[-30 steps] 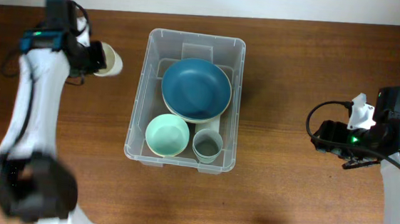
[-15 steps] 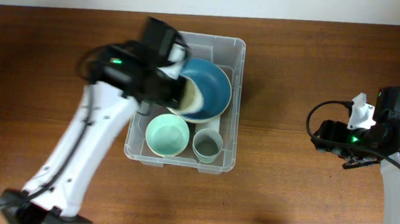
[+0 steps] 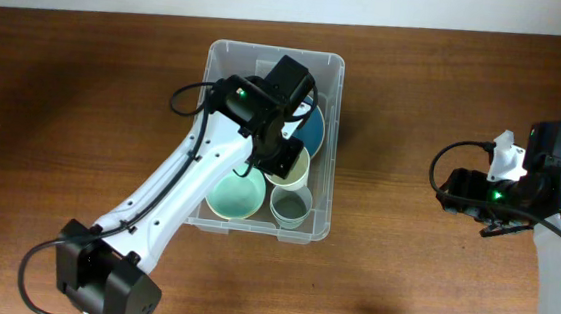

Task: Pack container
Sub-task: 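Lower the cream cup into the stacked cups and release it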

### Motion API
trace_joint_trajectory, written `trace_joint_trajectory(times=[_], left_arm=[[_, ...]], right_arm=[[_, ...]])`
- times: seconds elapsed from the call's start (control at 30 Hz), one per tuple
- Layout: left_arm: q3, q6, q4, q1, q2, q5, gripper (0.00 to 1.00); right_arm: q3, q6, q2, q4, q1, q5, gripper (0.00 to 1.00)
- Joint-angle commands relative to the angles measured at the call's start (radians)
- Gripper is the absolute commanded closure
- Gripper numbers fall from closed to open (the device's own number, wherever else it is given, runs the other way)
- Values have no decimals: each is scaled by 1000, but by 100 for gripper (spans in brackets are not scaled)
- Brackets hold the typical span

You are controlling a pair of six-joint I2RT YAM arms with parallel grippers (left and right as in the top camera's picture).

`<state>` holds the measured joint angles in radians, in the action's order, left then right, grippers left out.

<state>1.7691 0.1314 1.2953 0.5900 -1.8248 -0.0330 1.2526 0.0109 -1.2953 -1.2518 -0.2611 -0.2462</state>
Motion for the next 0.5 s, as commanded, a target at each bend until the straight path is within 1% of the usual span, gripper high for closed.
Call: trace_joint_trajectory(times=[0.0, 0.07, 0.17, 0.33, 0.4, 0.47], left_arm=[[-3, -13, 4, 6, 2, 10, 99], [-3, -13, 6, 6, 2, 10, 98], [-3, -13, 8, 6, 2, 10, 90], [-3, -13, 8, 6, 2, -9, 89], [-3, -13, 8, 6, 2, -9, 85], [-3, -13, 8, 6, 2, -8, 85]], right_arm=[[-8, -7, -4, 0, -2, -9, 24], [-8, -7, -4, 0, -2, -9, 24], [-8, -7, -4, 0, -2, -9, 24], [-8, -7, -4, 0, -2, -9, 24], [-8, -7, -4, 0, -2, -9, 24], [-8, -7, -4, 0, -2, -9, 24]])
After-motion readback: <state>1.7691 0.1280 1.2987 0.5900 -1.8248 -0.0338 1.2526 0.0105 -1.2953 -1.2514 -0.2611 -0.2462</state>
